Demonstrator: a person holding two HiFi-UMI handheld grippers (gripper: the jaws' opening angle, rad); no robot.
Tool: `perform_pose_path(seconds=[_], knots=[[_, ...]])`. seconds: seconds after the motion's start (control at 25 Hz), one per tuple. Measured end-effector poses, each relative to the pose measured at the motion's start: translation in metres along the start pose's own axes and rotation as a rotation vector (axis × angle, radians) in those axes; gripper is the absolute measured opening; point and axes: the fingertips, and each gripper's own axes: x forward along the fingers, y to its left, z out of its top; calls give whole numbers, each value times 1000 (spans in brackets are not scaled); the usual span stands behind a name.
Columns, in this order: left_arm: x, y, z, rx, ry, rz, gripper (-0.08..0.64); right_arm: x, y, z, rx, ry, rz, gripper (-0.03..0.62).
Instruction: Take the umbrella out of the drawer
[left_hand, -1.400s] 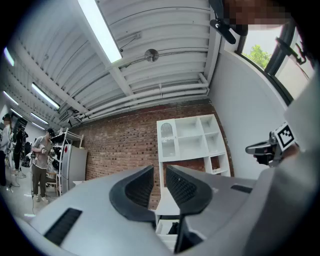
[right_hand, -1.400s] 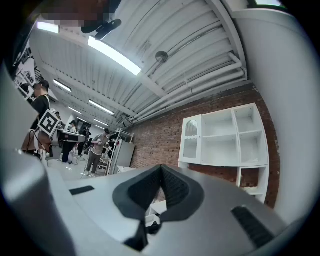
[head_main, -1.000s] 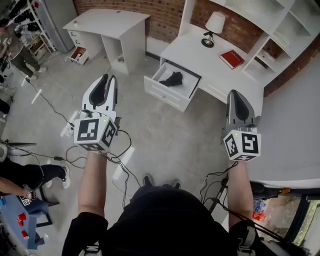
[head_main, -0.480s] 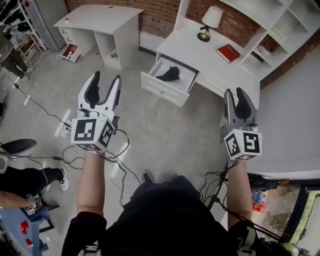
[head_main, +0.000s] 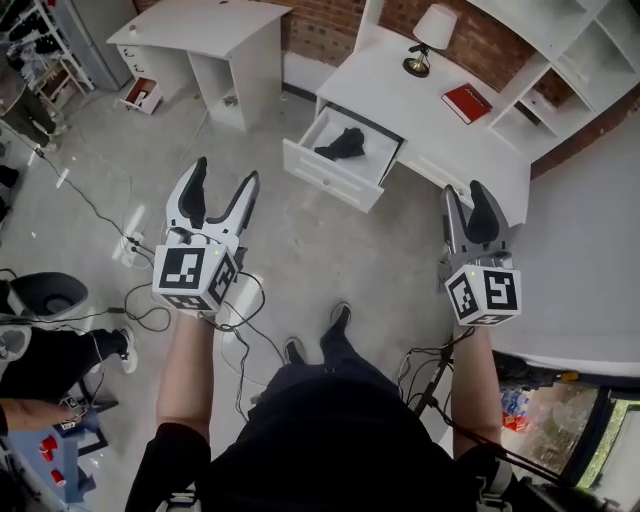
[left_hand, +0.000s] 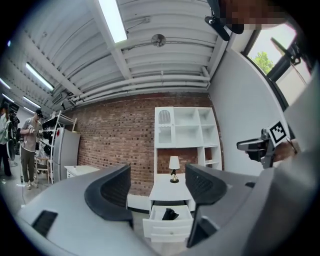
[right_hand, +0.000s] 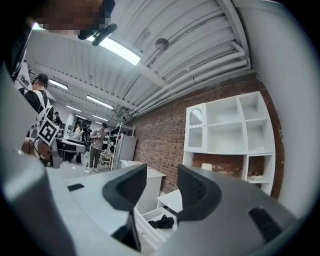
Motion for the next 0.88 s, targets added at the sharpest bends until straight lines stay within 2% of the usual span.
perform_pose_path(seconds=[0.28,0.64,0.88], knots=[[48,5,-5,0,46,54,318,64,-33,-29,82,-11,58,178],[128,-32,-12,21,79,88,318,117,-108,-56,142,-18,82,178],[161,-49,-11,25,96,104,318,140,-129,-64,171,-22,124,178]])
